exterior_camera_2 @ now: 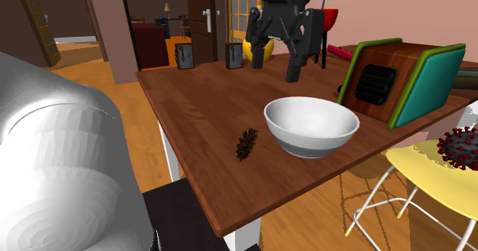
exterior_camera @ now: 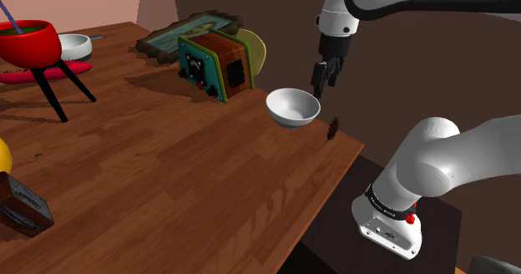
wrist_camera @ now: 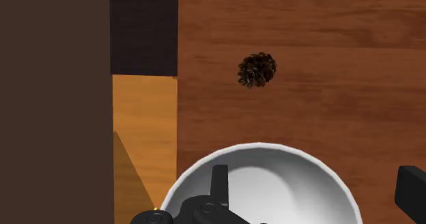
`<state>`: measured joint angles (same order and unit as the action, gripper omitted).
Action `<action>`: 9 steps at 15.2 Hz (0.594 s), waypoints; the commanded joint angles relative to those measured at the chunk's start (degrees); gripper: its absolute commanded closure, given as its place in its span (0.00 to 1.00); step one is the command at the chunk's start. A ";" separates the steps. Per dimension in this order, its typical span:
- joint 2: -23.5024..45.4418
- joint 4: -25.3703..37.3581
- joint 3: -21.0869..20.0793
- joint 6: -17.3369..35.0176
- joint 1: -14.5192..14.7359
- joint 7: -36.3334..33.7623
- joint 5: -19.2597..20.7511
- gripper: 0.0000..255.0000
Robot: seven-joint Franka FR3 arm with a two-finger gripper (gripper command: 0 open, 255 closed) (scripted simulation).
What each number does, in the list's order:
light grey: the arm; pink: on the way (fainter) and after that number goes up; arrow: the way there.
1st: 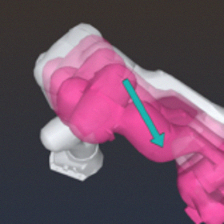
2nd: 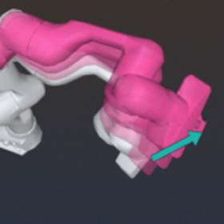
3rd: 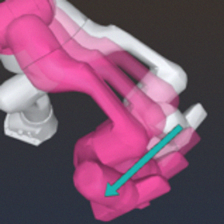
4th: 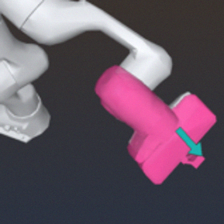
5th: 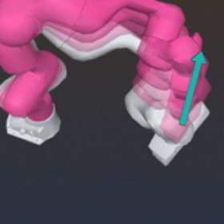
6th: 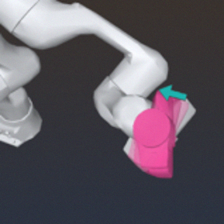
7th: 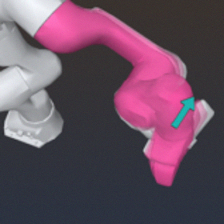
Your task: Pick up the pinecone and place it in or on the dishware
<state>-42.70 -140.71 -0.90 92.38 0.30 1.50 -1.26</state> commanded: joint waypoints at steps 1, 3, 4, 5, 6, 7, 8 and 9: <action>0.00 0.00 0.00 0.00 0.00 0.00 0.00 0.00; -3.52 -4.90 0.98 1.35 -0.64 -0.09 -0.29 0.00; -5.31 -7.31 1.47 1.95 -1.00 -0.14 -0.40 0.00; -7.13 -9.70 1.96 2.49 -1.38 -0.18 -0.49 0.00; -8.97 -12.07 2.46 2.99 -1.80 -0.22 -0.55 0.00; -10.86 -14.41 2.97 3.42 -2.25 -0.26 -0.59 0.00; -12.78 -16.74 3.48 3.78 -2.74 -0.29 -0.60 0.00; -13.70 -17.82 3.72 3.92 -2.99 -0.30 -0.60 0.00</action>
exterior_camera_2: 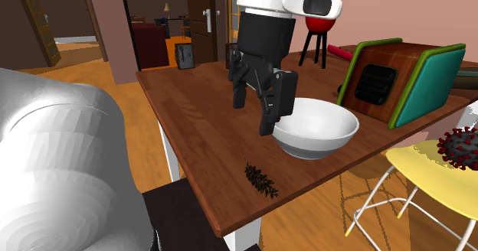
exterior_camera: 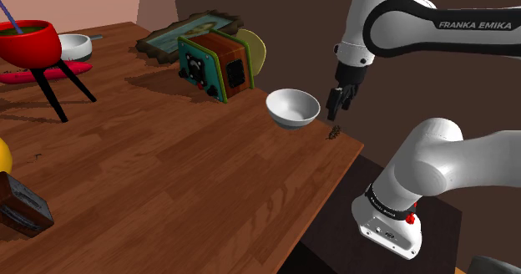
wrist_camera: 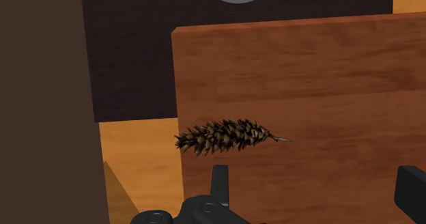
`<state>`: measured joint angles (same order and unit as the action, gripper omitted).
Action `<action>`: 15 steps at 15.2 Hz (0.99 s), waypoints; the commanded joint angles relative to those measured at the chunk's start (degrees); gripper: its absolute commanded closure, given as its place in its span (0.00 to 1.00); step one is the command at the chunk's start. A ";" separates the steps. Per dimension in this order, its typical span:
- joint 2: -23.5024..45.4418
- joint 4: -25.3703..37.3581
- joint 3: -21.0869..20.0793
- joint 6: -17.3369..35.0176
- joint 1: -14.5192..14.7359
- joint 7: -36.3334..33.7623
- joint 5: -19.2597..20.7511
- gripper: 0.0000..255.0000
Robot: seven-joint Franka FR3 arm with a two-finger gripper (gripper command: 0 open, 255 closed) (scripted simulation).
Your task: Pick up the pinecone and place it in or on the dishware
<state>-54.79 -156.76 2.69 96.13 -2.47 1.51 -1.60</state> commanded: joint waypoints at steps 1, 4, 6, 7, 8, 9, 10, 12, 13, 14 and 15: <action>-1.72 -2.59 0.09 0.87 -0.21 -0.31 -0.29 0.00; -2.00 -5.01 0.01 3.02 -0.17 -0.31 -0.37 0.00; -2.10 -6.59 -0.05 4.50 -0.14 -0.31 -0.43 0.00; -2.13 -7.37 -0.07 5.26 -0.12 -0.31 -0.46 0.00; -2.16 -7.83 -0.09 5.68 -0.11 -0.31 -0.48 0.00; -2.15 -7.82 -0.09 5.69 -0.11 -0.31 -0.48 0.00; -2.14 -7.82 -0.09 5.69 -0.11 -0.31 -0.48 0.00; -2.14 -7.82 -0.09 5.70 -0.11 -0.31 -0.48 0.00; -2.14 -7.82 -0.09 5.70 -0.11 -0.31 -0.48 0.00; -2.14 -7.82 -0.09 5.70 -0.11 -0.31 -0.48 0.00; -2.13 -7.81 -0.09 5.68 -0.11 -0.30 -0.48 0.00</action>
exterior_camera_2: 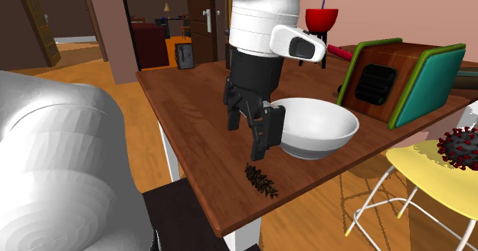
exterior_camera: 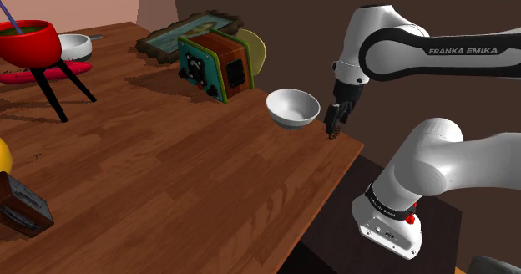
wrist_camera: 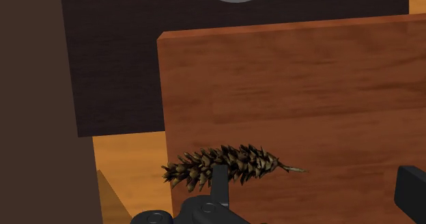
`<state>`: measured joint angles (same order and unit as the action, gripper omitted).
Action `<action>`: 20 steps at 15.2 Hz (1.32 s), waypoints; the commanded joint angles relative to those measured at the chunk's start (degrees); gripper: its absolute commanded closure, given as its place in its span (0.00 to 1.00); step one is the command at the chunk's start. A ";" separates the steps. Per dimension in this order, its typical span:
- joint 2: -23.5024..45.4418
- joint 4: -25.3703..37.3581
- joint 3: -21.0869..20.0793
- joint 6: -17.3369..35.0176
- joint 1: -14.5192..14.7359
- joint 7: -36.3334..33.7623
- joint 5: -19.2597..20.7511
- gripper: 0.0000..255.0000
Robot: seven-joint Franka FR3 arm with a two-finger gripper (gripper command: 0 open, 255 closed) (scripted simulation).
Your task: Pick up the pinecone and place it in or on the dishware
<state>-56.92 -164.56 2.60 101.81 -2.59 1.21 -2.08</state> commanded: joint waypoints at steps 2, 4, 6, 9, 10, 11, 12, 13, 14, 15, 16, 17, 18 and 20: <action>0.00 0.00 0.00 0.00 0.00 0.00 0.00 1.00; 0.00 0.00 0.00 0.00 0.00 0.00 0.00 1.00; 0.00 0.00 0.00 0.00 0.00 0.00 0.00 1.00; 0.00 0.00 0.00 0.00 0.00 0.00 0.00 1.00; 0.00 0.00 0.00 0.00 0.00 0.00 0.00 1.00; 0.00 0.00 0.00 0.00 0.00 0.00 0.00 0.00; 3.80 1.39 0.95 -0.53 3.52 11.27 5.79 0.00; 6.72 2.13 2.03 -0.49 7.50 21.92 11.96 0.00; 3.92 1.36 1.27 -0.55 4.38 10.63 6.36 0.00; 3.96 1.35 0.52 -0.51 3.56 11.20 5.82 0.00; 4.02 1.37 0.93 -0.50 3.99 13.71 6.61 0.00; 4.02 1.37 0.96 -0.50 4.02 13.69 6.63 0.00; 6.92 2.04 1.43 -0.28 7.30 24.30 12.36 0.00; 9.40 1.87 2.30 0.87 11.86 37.15 20.09 0.00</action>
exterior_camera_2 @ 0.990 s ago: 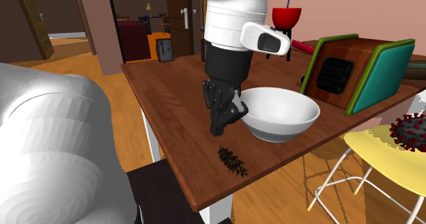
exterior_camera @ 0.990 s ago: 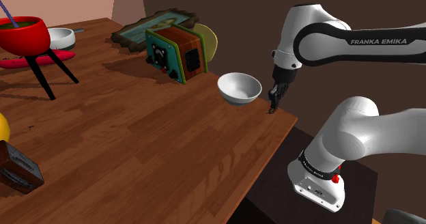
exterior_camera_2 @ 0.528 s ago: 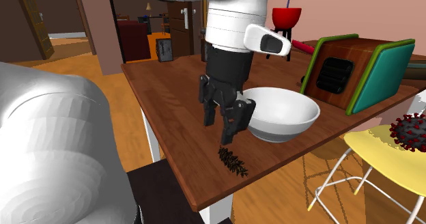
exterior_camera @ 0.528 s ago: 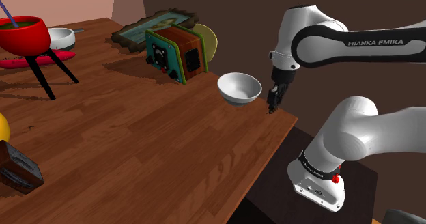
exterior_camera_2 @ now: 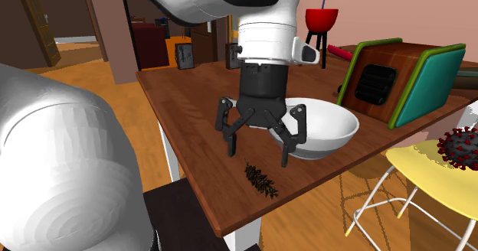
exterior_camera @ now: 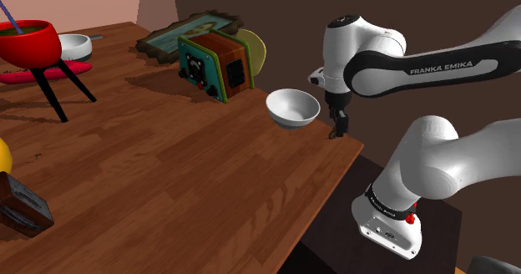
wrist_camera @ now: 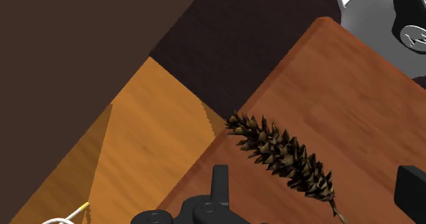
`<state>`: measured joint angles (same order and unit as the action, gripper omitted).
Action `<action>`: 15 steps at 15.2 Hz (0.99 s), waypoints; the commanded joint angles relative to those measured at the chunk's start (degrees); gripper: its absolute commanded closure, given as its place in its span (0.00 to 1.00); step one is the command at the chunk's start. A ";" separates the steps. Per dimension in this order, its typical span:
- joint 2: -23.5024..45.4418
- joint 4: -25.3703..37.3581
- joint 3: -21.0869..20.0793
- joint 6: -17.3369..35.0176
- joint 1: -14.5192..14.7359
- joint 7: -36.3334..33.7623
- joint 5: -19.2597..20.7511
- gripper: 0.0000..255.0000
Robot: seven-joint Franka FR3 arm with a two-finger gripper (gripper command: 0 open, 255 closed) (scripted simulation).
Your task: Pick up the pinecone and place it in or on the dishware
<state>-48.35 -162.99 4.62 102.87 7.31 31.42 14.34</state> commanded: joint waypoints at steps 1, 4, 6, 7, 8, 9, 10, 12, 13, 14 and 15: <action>0.87 -0.42 0.43 0.62 1.72 6.96 3.92 0.00; 1.15 -2.52 1.07 3.05 1.14 6.88 4.81 0.00; 1.45 -3.87 1.52 4.74 0.73 6.81 5.47 0.00; 1.75 -4.90 1.88 6.12 0.37 6.75 6.01 0.00; 1.75 -4.90 1.88 6.12 0.37 6.75 6.01 0.00; 1.75 -4.91 1.88 6.11 0.38 6.75 6.01 0.00; 1.75 -4.90 1.88 6.12 0.37 6.75 6.01 0.00; 1.75 -4.90 1.88 6.12 0.37 6.75 6.01 0.00; 1.75 -4.90 1.88 6.12 0.37 6.75 6.01 0.00; 1.75 -4.90 1.88 6.12 0.37 6.75 6.01 0.00; 1.75 -4.90 1.88 6.11 0.38 6.74 6.01 0.00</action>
<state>-46.60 -167.89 6.50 108.97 7.68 38.16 20.35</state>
